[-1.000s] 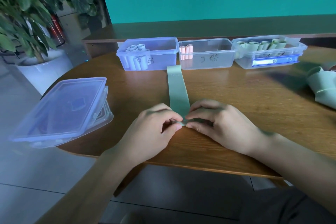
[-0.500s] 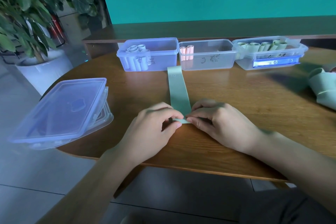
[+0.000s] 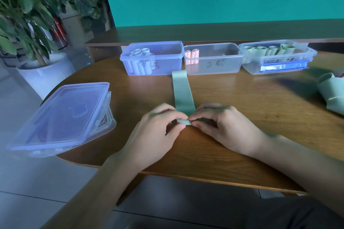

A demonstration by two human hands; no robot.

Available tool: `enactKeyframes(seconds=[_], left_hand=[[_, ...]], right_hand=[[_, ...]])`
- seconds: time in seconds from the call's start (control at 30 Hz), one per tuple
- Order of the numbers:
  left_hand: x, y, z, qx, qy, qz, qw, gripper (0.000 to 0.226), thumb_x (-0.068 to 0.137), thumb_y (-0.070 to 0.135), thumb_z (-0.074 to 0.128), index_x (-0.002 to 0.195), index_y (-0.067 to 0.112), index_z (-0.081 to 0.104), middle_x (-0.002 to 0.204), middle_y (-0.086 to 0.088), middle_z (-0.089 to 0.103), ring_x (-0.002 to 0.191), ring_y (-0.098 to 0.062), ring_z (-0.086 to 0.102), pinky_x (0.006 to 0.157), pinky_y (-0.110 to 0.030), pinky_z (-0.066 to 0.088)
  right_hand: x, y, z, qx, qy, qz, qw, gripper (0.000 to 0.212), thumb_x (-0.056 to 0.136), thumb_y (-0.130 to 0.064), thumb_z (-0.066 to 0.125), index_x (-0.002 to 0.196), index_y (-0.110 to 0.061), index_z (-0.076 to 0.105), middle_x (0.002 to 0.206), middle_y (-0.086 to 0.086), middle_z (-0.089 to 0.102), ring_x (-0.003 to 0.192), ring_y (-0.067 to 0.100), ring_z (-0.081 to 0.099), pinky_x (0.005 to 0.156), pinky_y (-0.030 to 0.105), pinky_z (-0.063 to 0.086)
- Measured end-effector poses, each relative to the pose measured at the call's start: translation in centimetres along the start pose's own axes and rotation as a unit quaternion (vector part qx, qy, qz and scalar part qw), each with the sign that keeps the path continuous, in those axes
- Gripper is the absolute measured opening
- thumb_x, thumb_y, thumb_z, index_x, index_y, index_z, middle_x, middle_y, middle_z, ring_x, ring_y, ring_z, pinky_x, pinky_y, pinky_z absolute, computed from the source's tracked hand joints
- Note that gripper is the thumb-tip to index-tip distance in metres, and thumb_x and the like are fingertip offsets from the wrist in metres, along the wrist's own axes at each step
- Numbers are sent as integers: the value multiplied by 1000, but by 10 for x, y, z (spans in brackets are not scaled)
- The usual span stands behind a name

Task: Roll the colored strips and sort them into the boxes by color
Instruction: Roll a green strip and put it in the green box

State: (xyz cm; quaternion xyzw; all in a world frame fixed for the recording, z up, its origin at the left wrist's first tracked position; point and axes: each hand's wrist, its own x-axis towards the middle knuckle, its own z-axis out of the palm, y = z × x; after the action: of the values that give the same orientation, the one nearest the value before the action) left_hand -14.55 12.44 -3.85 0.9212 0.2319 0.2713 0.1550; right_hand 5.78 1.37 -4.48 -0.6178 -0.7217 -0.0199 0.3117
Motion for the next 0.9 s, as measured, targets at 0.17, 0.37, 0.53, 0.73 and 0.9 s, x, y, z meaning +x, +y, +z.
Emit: enactKeyframes(seconds=[0.17,0.37,0.53,0.73,0.9], left_hand=[[1,0,2,18,-9,3,1000,20,96,36,62,115,33,67,113,22,57,96,0,55,83,-23,54],[5,-4,4,14,-13,-3,1000,25,99,35,57,122,30,65,119,20,56,103,-2,55,88,-29,55],[8,-4,5,25,-19,-12,999,32,98,37,58,129,30,64,123,16,52,106,-3,54,93,-27,52],[7,-2,4,21,-19,-19,999,28,96,39,60,124,36,61,123,22,51,100,1,53,88,-15,49],[8,0,5,22,-26,-26,999,26,98,38,58,123,34,60,125,20,51,103,-4,55,91,-28,54]], right_hand=[[2,3,1,5,-1,-1,1000,23,100,-33,60,117,-26,74,111,-14,62,98,3,62,83,32,56],[3,5,2,0,18,-6,1000,26,99,-33,62,120,-25,74,114,-11,58,96,7,63,83,30,55],[8,10,2,6,18,-4,1000,22,97,-30,64,115,-24,75,113,-13,65,103,4,63,87,32,56],[12,14,2,3,6,3,1000,25,100,-33,58,117,-25,75,112,-12,65,102,4,62,84,33,57],[12,13,2,-15,5,5,1000,31,99,-37,56,123,-25,72,119,-11,60,106,7,61,85,32,57]])
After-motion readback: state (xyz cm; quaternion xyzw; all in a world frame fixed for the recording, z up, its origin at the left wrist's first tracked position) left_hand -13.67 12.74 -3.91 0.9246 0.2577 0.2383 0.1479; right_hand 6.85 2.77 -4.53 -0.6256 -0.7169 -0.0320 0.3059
